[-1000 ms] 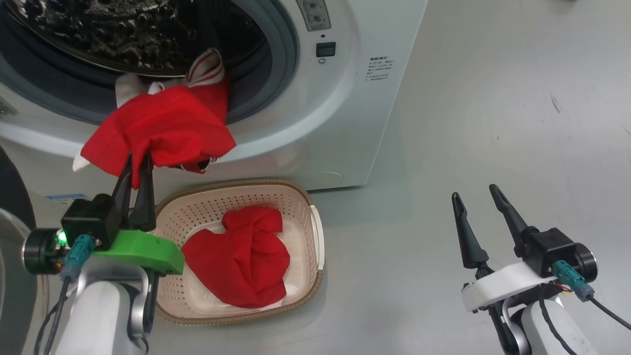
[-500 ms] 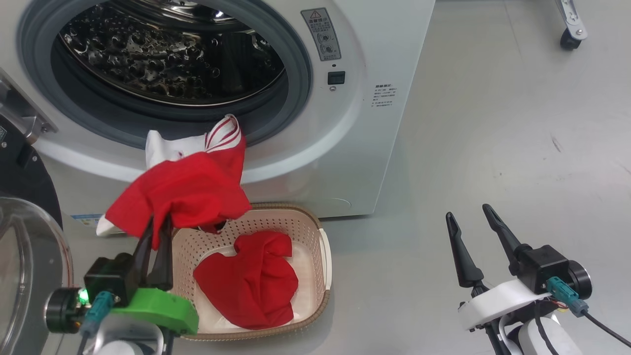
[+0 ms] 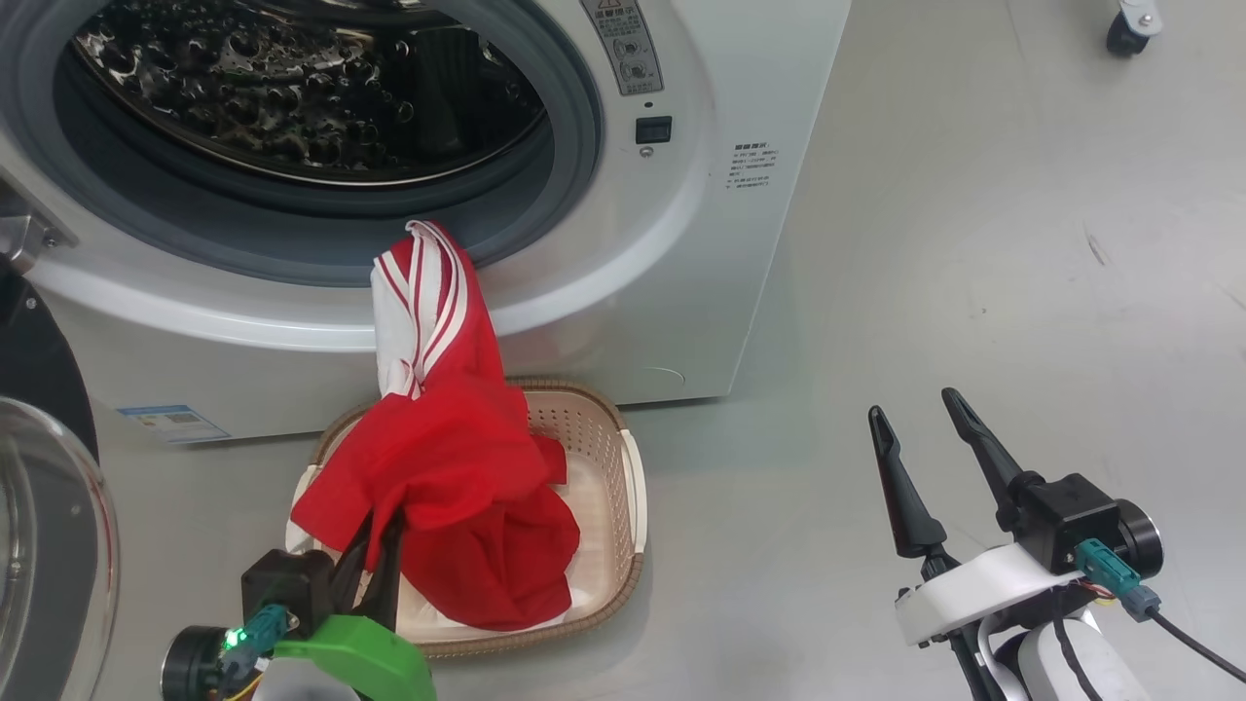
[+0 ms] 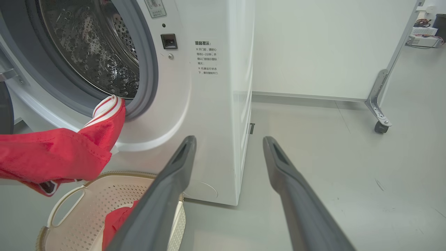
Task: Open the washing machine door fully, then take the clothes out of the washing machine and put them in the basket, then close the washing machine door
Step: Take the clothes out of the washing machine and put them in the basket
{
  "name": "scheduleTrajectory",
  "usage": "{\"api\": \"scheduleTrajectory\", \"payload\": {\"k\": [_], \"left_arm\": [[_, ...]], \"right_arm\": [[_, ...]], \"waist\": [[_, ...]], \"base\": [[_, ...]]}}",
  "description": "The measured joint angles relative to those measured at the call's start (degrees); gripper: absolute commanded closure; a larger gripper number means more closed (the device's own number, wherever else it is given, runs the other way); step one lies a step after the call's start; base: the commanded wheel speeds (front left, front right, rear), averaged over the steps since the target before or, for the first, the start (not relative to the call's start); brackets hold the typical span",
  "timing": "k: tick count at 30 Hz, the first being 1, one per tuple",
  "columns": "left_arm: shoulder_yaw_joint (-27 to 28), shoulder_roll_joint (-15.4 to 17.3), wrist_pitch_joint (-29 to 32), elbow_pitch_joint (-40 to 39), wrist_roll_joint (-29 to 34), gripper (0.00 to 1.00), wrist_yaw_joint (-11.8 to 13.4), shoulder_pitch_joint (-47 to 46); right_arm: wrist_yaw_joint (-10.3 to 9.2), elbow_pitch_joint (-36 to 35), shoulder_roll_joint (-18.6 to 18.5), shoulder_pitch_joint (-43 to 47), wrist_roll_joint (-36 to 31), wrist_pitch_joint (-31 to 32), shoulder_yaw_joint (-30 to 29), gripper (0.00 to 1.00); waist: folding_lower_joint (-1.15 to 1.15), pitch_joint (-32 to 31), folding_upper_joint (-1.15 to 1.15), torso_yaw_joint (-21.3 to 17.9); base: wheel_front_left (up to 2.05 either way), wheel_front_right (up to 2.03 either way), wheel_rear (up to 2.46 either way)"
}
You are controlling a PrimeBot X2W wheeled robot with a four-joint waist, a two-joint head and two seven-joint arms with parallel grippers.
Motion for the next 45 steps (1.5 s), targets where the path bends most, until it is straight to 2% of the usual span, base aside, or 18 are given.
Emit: {"api": "scheduleTrajectory", "payload": {"k": [8,29,30,31,32,36,45], "left_arm": [[0.2,0.0,1.0,5.5,-0.3,1.0,-1.0,-1.1],[1.8,-0.3,1.0,27.9,-0.8,1.0,-2.4,-16.6],[1.7,-0.4,1.3,30.2,-0.9,0.88,-2.5,-17.3],[1.6,-0.4,1.5,31.1,-0.9,0.71,-2.5,-17.6],[1.6,-0.5,1.5,32.0,-0.9,0.0,-2.5,-17.9],[1.5,-0.6,1.2,34.6,-1.4,0.0,-3.0,-19.5],[2.2,-0.6,-4.0,37.8,-1.4,0.0,-3.5,-20.6]], "right_arm": [[0.03,-1.7,0.0,-0.3,0.0,0.2,0.3,0.0],[0.67,-2.9,0.8,-4.3,0.0,0.6,1.0,0.0],[0.67,-2.6,0.9,-4.5,0.0,0.6,1.1,0.0],[0.66,-2.5,0.9,-4.5,0.0,0.6,1.0,0.0],[0.66,-2.5,0.9,-4.5,0.0,0.6,0.9,0.0],[0.66,-2.0,0.9,-4.6,0.0,0.3,0.9,0.0],[0.65,-0.5,1.2,-4.8,0.1,-0.3,0.6,0.0]], "waist": [[0.0,2.6,0.0,-1.3],[0.0,10.2,0.0,-6.8],[0.0,10.5,0.0,-7.3],[0.0,10.7,0.0,-7.5],[0.0,10.8,0.0,-7.6],[0.0,10.9,0.0,-7.8],[0.0,9.3,0.0,-7.3]], "base": [[0.0,0.0,0.0],[0.0,0.0,0.0],[0.0,0.0,0.0],[0.0,0.0,0.0],[0.0,0.0,0.0],[0.0,0.0,0.0],[0.0,0.0,0.0]]}}
